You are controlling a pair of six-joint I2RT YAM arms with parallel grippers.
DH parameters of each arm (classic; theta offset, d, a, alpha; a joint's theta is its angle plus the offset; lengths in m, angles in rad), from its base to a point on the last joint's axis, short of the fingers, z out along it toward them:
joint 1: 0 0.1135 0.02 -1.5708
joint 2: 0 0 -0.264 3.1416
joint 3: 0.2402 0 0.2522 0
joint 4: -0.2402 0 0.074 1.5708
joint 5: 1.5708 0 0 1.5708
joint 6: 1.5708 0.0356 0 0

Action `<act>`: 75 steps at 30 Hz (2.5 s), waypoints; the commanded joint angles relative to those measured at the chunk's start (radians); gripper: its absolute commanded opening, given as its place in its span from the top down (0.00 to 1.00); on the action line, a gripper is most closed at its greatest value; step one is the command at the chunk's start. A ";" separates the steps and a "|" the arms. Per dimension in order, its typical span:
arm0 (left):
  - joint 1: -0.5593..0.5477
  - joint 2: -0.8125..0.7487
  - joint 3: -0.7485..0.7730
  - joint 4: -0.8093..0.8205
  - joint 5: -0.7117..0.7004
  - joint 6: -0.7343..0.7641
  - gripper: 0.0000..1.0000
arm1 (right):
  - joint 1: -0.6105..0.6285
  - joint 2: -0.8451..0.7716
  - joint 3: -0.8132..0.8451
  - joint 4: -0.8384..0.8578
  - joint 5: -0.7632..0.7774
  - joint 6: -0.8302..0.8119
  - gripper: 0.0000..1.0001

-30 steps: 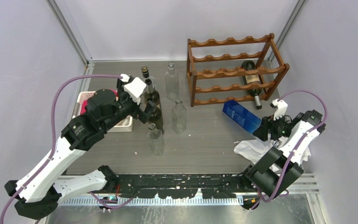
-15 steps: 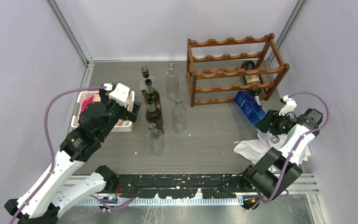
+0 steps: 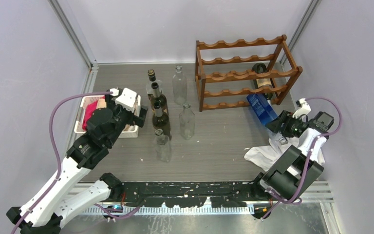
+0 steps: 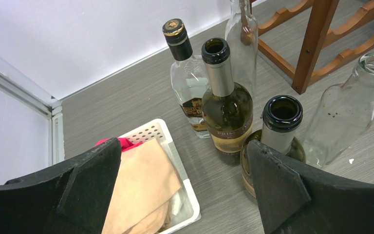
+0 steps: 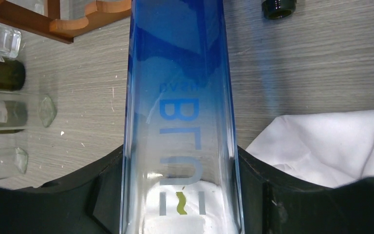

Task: Put the wine bottle on the wine rack
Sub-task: Place the wine bottle in the wine rack.

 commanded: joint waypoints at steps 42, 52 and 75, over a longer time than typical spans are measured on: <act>0.038 -0.004 -0.052 0.135 -0.020 0.056 0.01 | 0.448 0.359 -0.088 1.407 0.298 0.634 0.99; 0.044 0.005 -0.053 0.135 -0.015 0.056 0.01 | 0.459 0.430 -0.079 1.538 0.302 0.691 0.99; 0.057 0.018 -0.056 0.137 0.005 0.057 0.01 | 0.553 0.458 -0.006 1.508 0.441 0.657 0.99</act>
